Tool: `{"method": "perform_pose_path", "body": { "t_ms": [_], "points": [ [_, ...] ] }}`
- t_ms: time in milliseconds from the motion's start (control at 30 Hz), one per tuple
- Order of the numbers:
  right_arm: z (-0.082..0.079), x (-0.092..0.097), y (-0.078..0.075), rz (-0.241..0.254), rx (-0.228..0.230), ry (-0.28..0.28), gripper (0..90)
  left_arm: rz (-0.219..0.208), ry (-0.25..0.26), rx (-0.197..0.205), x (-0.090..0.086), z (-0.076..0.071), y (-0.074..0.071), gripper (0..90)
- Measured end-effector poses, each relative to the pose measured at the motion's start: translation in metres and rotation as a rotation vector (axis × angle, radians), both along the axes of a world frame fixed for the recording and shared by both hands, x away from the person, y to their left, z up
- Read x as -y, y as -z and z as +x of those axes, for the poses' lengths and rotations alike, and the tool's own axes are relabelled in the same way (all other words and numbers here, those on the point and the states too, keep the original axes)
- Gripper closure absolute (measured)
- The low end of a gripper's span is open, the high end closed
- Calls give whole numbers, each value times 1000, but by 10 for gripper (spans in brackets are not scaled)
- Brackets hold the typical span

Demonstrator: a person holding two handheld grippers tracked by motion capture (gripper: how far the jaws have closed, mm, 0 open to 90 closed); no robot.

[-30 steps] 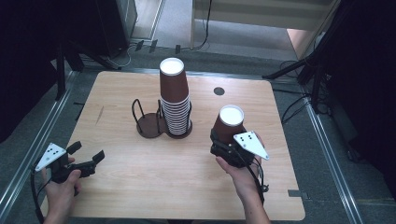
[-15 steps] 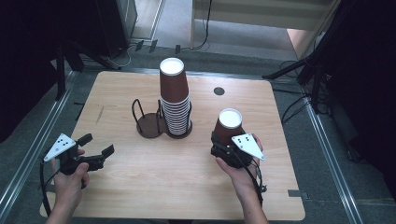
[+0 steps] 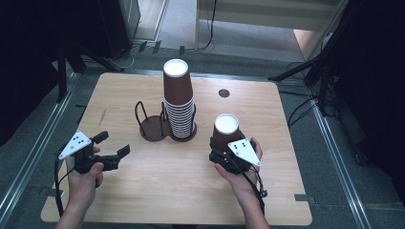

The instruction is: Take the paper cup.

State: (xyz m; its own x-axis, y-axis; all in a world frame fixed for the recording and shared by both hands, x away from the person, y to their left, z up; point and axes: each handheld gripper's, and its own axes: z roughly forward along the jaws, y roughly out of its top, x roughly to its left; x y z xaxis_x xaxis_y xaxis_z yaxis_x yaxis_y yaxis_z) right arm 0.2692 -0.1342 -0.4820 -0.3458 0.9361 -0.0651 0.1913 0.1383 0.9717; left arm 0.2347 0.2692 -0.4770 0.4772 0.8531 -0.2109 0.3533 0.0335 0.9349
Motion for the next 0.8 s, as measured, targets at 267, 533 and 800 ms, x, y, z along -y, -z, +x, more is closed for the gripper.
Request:
{"method": "perform_pose_path", "body": {
  "t_ms": [267,533,800],
  "points": [
    [0,-3,3,-37,10,-9,110,30,34,12,17,6,-8,0],
    [-1,-6,7,-69,20,-21,114,33,58,19,28,13,-14,0],
    [-1,-13,15,-138,43,-28,115,61,99,33,40,14,-14,0]
  ]
}}
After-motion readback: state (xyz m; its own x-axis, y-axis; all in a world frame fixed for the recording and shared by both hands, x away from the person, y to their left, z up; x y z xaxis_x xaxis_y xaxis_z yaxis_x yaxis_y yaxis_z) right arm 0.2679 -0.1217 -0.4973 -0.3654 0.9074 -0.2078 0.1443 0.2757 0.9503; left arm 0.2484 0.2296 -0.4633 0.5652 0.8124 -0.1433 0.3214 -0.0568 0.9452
